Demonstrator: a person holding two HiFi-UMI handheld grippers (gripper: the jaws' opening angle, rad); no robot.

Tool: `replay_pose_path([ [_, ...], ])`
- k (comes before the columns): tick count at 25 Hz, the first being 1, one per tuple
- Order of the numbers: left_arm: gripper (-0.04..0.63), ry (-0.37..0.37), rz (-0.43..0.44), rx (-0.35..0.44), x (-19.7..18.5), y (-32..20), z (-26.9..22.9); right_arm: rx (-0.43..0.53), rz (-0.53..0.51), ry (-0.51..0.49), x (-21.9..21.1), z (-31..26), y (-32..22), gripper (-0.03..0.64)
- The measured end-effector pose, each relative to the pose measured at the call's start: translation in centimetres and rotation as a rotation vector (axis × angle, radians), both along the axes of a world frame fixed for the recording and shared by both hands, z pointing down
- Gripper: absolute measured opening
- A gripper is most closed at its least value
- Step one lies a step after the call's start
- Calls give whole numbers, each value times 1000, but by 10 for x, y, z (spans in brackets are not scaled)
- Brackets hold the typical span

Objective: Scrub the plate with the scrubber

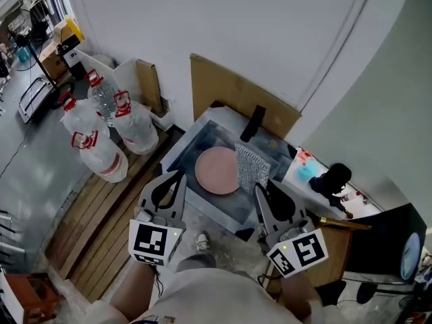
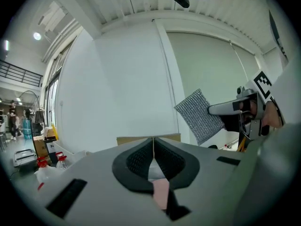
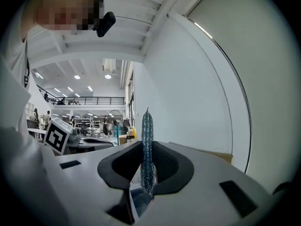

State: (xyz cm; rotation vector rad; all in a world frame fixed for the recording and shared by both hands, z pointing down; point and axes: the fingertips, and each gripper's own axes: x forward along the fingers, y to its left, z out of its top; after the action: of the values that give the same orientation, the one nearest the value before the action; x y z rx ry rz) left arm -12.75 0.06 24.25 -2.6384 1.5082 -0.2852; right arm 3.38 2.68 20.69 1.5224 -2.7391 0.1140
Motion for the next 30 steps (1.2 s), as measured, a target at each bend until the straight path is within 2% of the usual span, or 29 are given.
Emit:
replay_pose_path([
  [8,23,-1,41,-67,-17,-60,28,-64,25,-32,-21,17,-58,95],
  [19,23,-4,29,-219,-8,-90,77,-252,-32,-143,-16,64,-98,95],
  [25,23,25,-29,-368,-1,-113,130,-350,-65,-153,-16,104,-129,95],
  [28,25,113,-40,-501,9,-129,170,-377,-81,-104,-20,127,-143,95],
  [30,25,133,-49,-563,17,-143,194,-373,-85,-44,-23,140,-154,95],
])
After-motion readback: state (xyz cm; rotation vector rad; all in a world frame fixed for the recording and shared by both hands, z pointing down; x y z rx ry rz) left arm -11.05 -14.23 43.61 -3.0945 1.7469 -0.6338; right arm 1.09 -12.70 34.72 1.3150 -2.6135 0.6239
